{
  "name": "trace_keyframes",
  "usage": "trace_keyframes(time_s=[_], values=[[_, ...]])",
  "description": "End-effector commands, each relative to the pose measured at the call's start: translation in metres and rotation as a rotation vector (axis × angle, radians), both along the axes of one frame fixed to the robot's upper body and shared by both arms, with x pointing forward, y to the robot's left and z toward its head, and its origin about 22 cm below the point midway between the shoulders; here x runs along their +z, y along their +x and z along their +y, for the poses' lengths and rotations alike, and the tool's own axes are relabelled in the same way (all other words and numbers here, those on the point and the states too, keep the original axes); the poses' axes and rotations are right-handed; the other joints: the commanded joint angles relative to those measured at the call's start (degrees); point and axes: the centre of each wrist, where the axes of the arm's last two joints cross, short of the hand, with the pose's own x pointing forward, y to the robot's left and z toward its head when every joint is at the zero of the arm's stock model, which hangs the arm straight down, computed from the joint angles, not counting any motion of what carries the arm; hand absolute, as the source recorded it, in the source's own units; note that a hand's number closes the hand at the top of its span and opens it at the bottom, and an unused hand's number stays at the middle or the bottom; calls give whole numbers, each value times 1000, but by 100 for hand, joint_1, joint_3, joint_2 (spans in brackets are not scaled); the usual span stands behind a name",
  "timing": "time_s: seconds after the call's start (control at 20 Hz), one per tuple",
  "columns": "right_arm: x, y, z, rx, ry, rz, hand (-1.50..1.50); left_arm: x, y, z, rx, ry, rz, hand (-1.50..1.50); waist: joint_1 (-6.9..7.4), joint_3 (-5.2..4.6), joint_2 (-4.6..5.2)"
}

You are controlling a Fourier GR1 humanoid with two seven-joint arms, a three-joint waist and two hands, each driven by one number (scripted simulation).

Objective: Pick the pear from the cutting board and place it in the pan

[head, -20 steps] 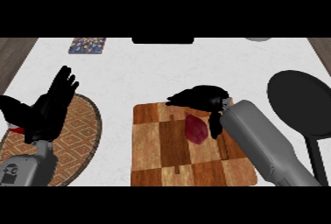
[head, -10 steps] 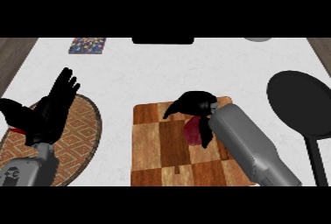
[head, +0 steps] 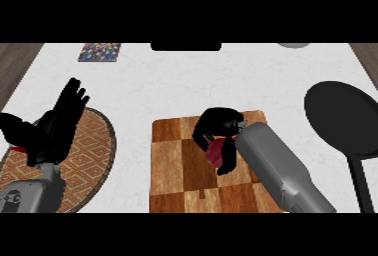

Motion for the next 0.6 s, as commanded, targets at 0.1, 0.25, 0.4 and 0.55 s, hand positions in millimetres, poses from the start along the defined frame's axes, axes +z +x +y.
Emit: trace_keyframes(time_s=[0.1, 0.25, 0.4, 0.55], values=[[1, 9, -2, -24, 85, 14, 150, 4, -1, -23, 0, -11, 1, 0, 21, 21, 37], [-2, 7, -21, -257, 60, -38, 150, 12, 7, 0, 9, -2, -3, 0, -56, 19, 25], [-3, 16, -63, -690, -68, -97, 150, 0, -5, 11, 49, 12, 11, 0, -258, 2, -39], [2, 18, -85, -1007, -137, -179, 150, -7, -9, 11, 75, 5, 26, 0, -508, -13, -131]])
